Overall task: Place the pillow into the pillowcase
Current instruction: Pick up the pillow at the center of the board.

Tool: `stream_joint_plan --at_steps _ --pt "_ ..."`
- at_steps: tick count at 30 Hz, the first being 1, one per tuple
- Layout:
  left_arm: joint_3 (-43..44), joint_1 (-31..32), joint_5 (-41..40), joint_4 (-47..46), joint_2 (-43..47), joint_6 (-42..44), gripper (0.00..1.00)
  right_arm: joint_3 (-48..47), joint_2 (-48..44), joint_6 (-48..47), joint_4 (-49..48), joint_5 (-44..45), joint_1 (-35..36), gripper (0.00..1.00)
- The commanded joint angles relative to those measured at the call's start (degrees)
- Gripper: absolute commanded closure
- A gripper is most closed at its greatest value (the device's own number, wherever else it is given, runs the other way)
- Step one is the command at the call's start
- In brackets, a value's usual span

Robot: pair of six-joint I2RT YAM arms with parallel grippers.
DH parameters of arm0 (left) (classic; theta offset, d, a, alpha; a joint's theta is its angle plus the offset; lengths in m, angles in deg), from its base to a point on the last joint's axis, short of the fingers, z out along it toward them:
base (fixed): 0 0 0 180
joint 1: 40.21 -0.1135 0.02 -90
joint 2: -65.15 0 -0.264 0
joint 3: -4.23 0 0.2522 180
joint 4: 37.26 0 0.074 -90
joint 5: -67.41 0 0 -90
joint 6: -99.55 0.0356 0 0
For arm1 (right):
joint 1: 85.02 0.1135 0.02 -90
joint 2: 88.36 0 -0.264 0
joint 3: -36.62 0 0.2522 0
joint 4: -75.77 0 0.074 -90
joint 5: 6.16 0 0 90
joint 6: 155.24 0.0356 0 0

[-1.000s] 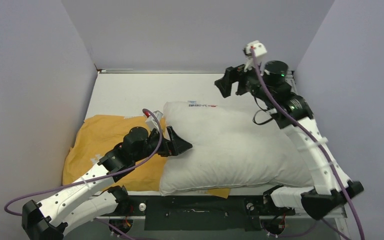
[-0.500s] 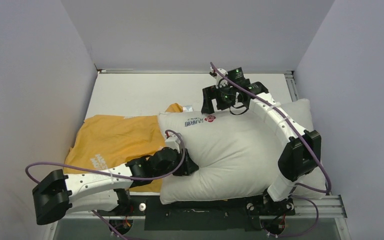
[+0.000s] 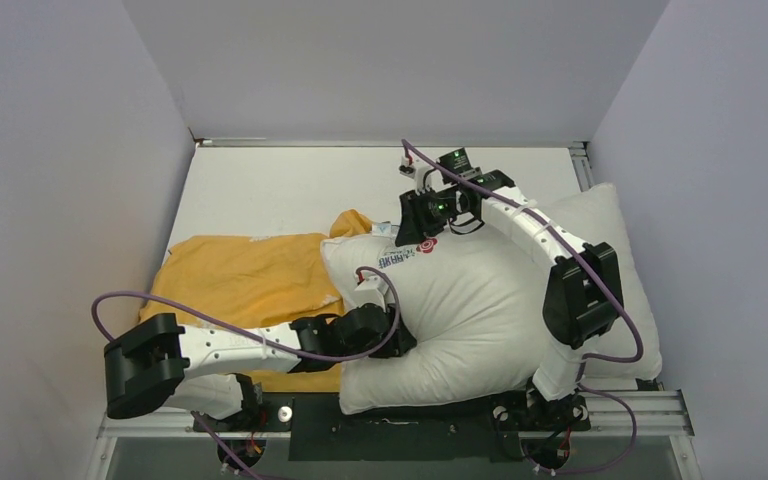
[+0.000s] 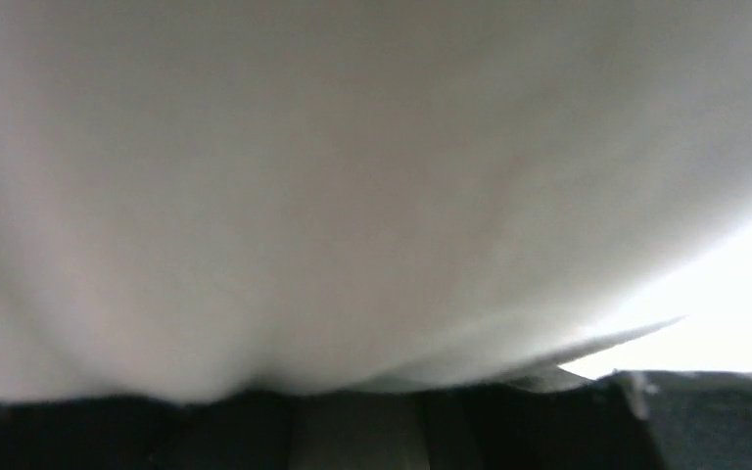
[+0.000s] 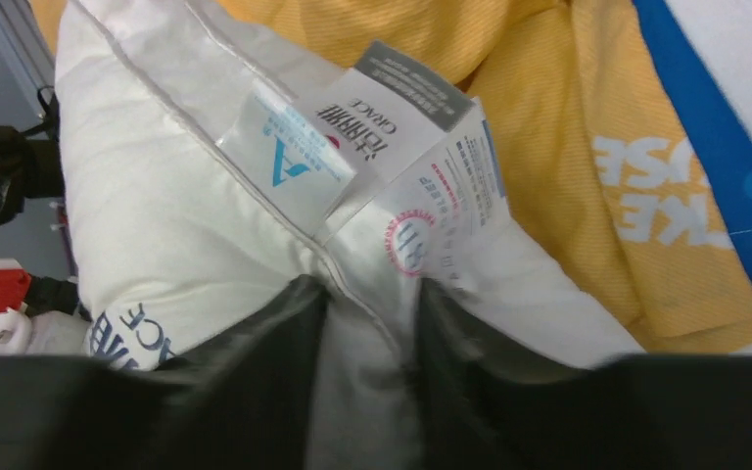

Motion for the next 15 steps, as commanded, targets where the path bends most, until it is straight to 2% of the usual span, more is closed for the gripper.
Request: stream_joint_plan --at_steps 1,2,5,8,11,15 --pt "-1.1 1.0 -2.4 21.3 -2.1 3.3 0.53 0.3 2.1 -3.3 6.1 -7.4 2.5 0.9" --pt "-0.3 1.0 -3.3 22.6 -0.6 4.0 0.47 0.2 1.5 -2.9 5.9 -6.5 2.4 0.94" --pt "2.2 1.0 -5.0 25.4 5.1 6.9 0.27 -1.3 -1.7 -0.9 4.9 -4.9 1.4 0.95" --pt "3.2 1.0 -5.5 25.7 12.6 9.3 0.12 -5.0 -5.2 0.6 5.0 -1.0 0.3 0.95" --pt "2.5 0.9 -5.3 23.7 20.7 10.9 0.03 -9.6 -9.2 1.8 4.6 2.4 -0.9 0.95" --pt "0.6 0.9 -5.4 20.1 31.5 11.6 0.03 -15.1 -14.1 2.7 4.3 6.3 -2.2 0.95"
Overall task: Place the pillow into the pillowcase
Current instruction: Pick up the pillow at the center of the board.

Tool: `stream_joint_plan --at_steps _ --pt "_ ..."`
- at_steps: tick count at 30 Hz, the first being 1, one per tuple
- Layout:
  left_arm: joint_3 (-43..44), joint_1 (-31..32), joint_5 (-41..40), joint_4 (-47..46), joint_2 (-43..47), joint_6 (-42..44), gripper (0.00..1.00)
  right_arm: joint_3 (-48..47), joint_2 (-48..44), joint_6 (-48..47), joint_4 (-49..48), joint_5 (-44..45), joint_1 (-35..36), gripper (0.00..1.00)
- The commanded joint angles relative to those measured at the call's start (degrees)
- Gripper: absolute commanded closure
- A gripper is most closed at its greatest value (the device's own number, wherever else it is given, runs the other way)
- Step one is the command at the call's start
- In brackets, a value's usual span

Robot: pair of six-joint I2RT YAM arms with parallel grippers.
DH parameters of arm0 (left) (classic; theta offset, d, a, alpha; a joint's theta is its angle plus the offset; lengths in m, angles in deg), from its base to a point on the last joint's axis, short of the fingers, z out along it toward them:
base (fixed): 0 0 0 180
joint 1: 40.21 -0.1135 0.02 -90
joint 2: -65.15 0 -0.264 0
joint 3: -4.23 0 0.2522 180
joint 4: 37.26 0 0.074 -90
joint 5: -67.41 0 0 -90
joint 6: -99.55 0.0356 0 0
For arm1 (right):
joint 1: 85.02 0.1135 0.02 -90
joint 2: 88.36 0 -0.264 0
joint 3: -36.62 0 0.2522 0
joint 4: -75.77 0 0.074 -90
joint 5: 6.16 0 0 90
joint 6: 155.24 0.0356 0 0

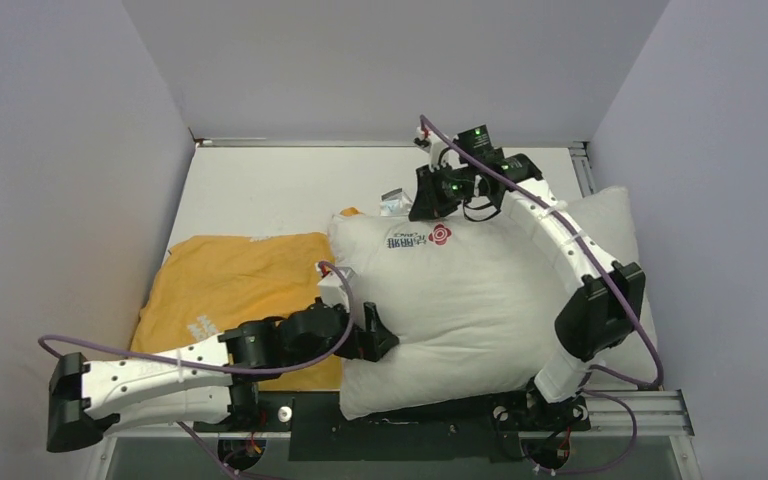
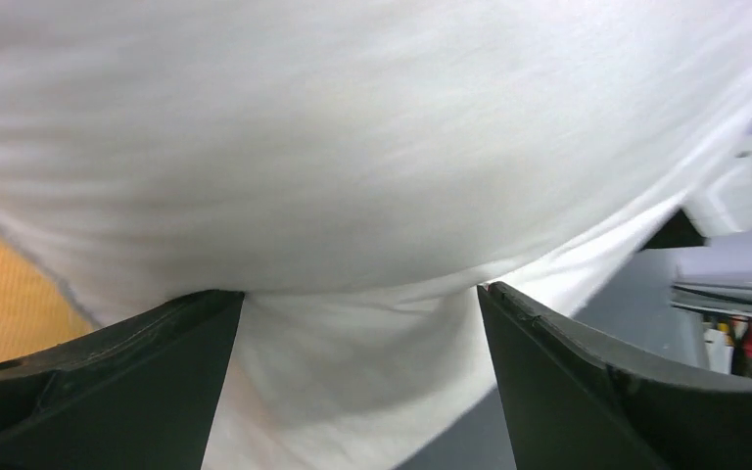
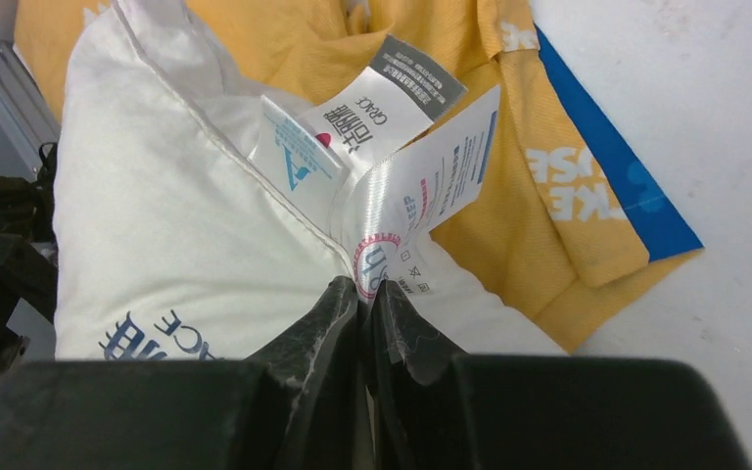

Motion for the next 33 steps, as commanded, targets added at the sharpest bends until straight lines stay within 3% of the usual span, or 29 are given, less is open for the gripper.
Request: stream_joint_plan --at_steps 1,5,10,18,28,33 --pt "-2.1 -0.2 -2.3 0.4 9.9 3.5 0.03 -9.4 -11.1 2.1 -1.0 3.4 -1.3 0.95" --pt "-3.7 -0.2 -4.7 -2.3 16.6 4.8 0.03 -13.0 -14.7 2.4 -2.7 8.6 -1.5 0.95" --pt "-2.9 -0.2 -6.4 -2.2 18.3 6.5 0.03 -10.7 -21.3 3.4 -9.8 13.4 -1.6 0.95" --pt "-1.2 -0.2 -7.2 -2.6 15.7 9.2 0.02 2.8 -30.2 3.9 -15.7 3.8 -1.1 0.95" --pt "2.2 -0.4 -10.6 -11.5 25.5 30.8 0.04 12.5 -38.4 1.3 -10.8 -4.2 -0.6 0.95" --pt "-1.7 -1.1 -9.6 -25.4 27.0 41.8 0.04 12.6 -38.8 0.6 -11.0 -10.7 -0.5 0.95"
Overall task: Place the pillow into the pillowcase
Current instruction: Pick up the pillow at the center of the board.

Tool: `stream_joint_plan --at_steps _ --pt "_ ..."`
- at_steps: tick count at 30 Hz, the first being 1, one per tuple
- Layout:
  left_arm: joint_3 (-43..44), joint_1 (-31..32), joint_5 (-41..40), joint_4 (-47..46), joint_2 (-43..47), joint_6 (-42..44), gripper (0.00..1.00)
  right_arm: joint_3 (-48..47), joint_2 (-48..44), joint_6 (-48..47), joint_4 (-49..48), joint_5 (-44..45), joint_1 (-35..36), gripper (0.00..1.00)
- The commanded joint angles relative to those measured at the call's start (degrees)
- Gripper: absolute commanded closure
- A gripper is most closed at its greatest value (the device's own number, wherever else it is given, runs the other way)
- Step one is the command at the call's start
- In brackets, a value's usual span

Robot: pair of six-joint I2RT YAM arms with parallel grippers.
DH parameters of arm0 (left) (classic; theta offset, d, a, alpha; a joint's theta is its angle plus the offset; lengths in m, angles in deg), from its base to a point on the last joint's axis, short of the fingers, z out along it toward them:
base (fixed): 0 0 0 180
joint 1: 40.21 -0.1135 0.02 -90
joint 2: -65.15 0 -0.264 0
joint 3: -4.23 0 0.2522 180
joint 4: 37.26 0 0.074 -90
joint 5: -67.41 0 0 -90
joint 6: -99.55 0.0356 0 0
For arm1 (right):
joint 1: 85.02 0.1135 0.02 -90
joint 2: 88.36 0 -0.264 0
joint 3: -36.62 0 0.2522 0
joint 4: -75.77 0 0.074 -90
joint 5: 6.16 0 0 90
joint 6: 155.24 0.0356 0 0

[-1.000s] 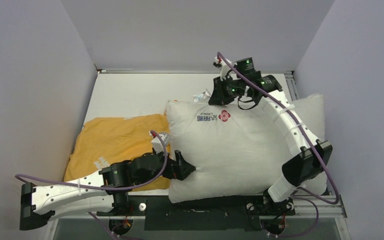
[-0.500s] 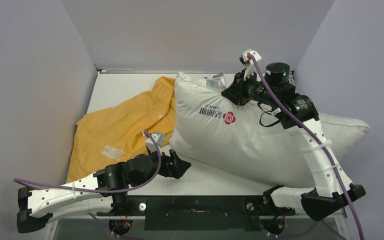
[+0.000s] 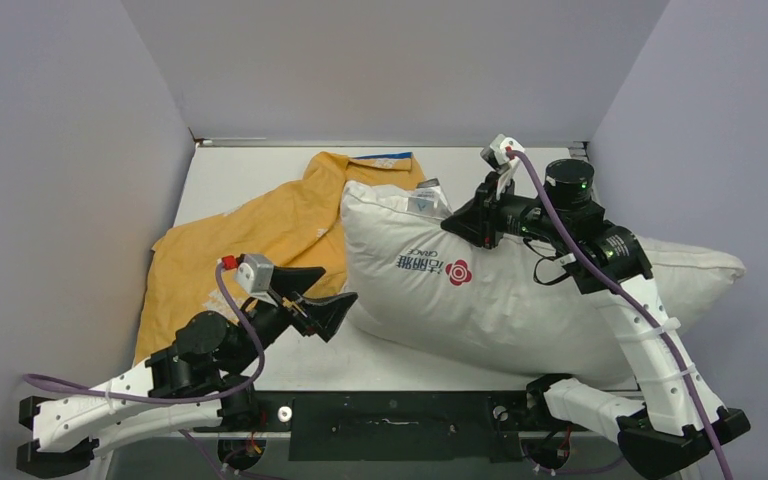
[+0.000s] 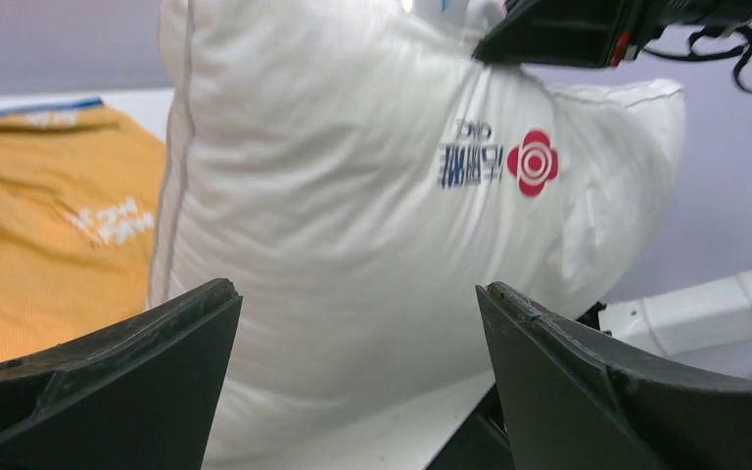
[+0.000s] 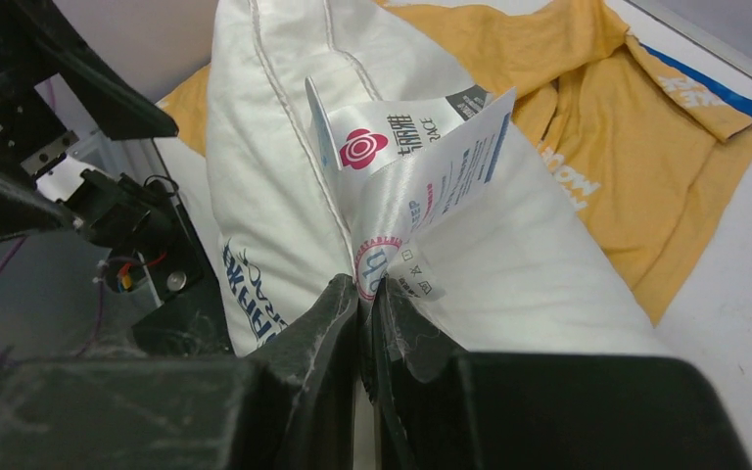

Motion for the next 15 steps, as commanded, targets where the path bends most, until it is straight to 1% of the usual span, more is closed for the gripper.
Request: stream_joint_plan --at_steps 1,2,4,6,8,10,12,15 --pt "-1.6 -1.1 0.4 -15.2 -0.4 12.8 0.04 -1.0 -2.1 -1.5 -4.0 -9.8 0.6 0.95" --pt "-1.4 -1.7 0.4 -15.8 -1.4 13.7 0.04 -1.3 -2.3 -1.7 -3.9 -10.7 0.7 0.95" --pt "0.5 -3.9 1.6 -13.7 -4.2 14.2 0.04 -1.7 -2.8 -2.2 -4.2 -11.5 0.8 0.95" --pt "3.0 -7.8 5.8 -11.3 -7.3 13.0 0.04 -1.7 -3.4 -2.4 -4.6 -11.3 0.8 0.95" --pt "4.0 -13.0 12.0 -10.6 -9.8 10.9 0.04 -1.7 -3.7 -2.5 -4.7 -11.1 0.8 0.95" --pt "3.8 -18.4 18.9 -11.9 -12.0 8.7 0.04 -1.4 -3.6 -2.4 -4.6 -11.4 0.9 0.95" --pt "2.8 -24.7 28.6 -14.9 -14.1 6.7 0.04 -1.4 -3.1 -2.3 -4.6 -12.0 0.9 0.95" --pt "2.2 -30.8 41.2 -20.2 -17.7 4.1 0.04 -1.7 -2.0 -2.6 -4.2 -11.7 0.9 0.95"
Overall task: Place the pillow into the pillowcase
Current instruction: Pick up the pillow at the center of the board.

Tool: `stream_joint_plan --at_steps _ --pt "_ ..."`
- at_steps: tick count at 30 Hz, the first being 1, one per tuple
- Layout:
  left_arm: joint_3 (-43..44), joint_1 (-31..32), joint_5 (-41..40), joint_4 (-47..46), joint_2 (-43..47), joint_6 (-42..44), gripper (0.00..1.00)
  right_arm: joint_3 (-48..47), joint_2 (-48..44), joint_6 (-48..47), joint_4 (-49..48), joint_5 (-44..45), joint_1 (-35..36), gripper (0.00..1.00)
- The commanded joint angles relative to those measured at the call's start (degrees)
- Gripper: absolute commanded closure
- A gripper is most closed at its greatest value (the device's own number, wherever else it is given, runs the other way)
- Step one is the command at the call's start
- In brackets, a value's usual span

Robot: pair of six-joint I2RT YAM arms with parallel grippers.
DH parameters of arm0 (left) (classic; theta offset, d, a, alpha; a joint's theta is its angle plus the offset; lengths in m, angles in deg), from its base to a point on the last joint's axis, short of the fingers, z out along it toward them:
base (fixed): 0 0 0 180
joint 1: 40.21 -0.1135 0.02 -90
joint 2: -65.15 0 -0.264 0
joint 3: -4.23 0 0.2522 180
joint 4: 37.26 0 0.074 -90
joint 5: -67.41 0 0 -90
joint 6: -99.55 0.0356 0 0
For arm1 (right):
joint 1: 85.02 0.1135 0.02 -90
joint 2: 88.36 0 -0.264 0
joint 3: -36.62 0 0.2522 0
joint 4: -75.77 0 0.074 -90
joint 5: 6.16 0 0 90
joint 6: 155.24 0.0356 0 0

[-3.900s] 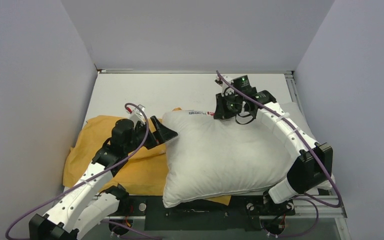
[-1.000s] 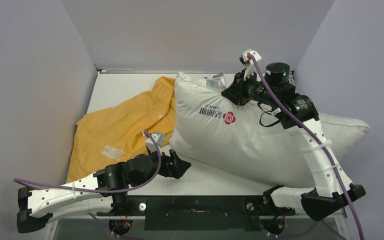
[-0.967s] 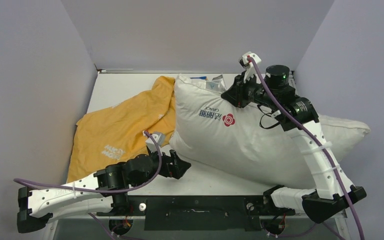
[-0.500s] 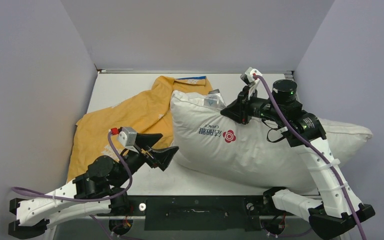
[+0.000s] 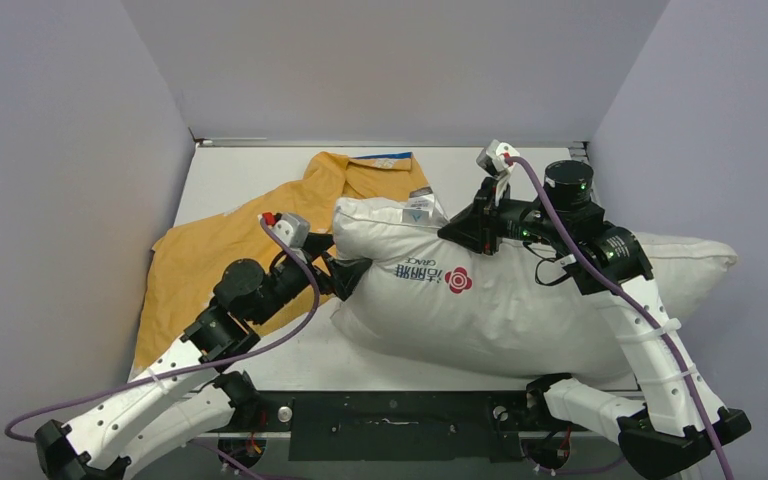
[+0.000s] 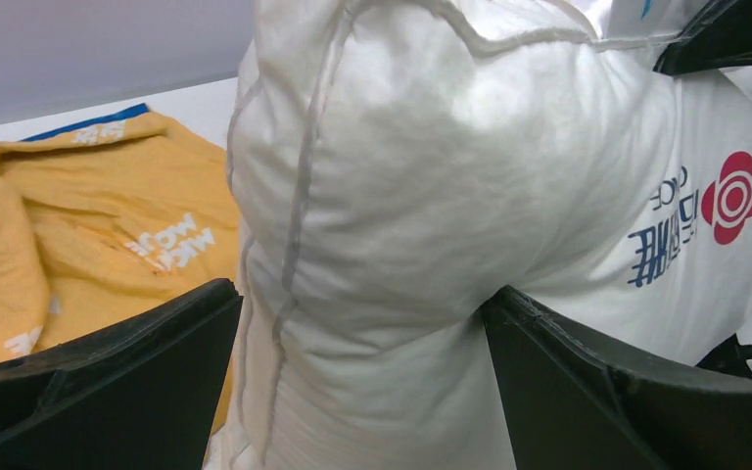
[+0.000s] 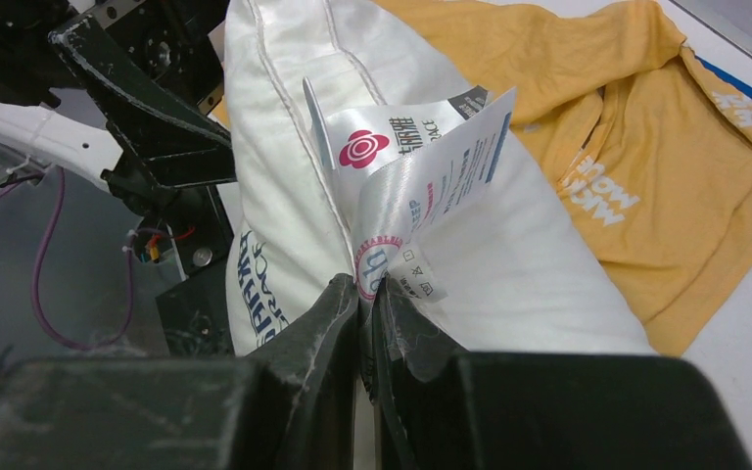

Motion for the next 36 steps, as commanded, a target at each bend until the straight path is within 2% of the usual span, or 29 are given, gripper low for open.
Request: stream_joint_plan --at_steps 1,2,3,5,7,8,9,11,14,17,20,28,36 --pt "0.3 -7.4 22.2 -10.8 -3.8 -3.5 0.02 -2.1 -1.1 -1.3 -5.0 -4.5 0.5 0.95" --pt "-0.5 -7.9 23.4 -12.9 -4.4 -3.4 0.0 -2.5 -0.6 -1.6 -4.6 -3.9 0.6 0.95" --pt "-1.3 -8.2 24.4 -14.7 -4.7 -3.1 0.07 -3.0 0.0 -1.9 -4.3 -3.5 0.6 0.95" --pt "-3.8 -8.3 26.5 -18.9 -4.6 -2.9 0.3 -4.0 1.1 -2.6 -3.3 -2.6 0.6 0.92" --pt "-5.8 -8.3 28.6 -22.8 -3.5 -3.2 0.57 -5.2 2.3 -2.8 -2.3 0.8 0.6 0.78" --pt "-6.6 -8.3 28.7 -23.6 -2.8 -3.4 0.71 -6.0 2.9 -2.7 -1.7 3.1 0.6 0.63" --pt "-7.3 -8.3 28.6 -23.8 -2.1 -3.4 0.81 -6.9 3.5 -2.8 -1.0 5.3 0.6 0.53" --pt "-8.3 -8.2 28.6 -23.0 -0.2 -2.8 0.91 -8.5 4.9 -4.8 -0.1 7.4 0.6 0.44" --pt "-9.2 -8.1 29.5 -21.2 2.2 -1.5 0.92 -13.5 7.8 -6.8 2.5 6.5 0.6 0.18" --pt "-10.0 -8.1 30.2 -20.6 3.7 -1.7 0.95 -17.8 10.6 -9.8 4.8 1.4 0.8 0.03" --pt "-10.5 -8.0 31.5 -20.4 4.1 -2.3 0.96 -19.6 11.5 -11.5 4.3 0.3 2.2 0.1" --pt "-11.5 -7.6 34.9 -18.0 4.1 1.0 1.0 -24.7 18.2 -18.7 10.4 3.3 11.3 0.1" --pt "-10.4 -7.3 37.2 -13.4 4.6 3.5 1.0 -31.7 28.6 -25.5 17.7 12.4 23.1 0.1"
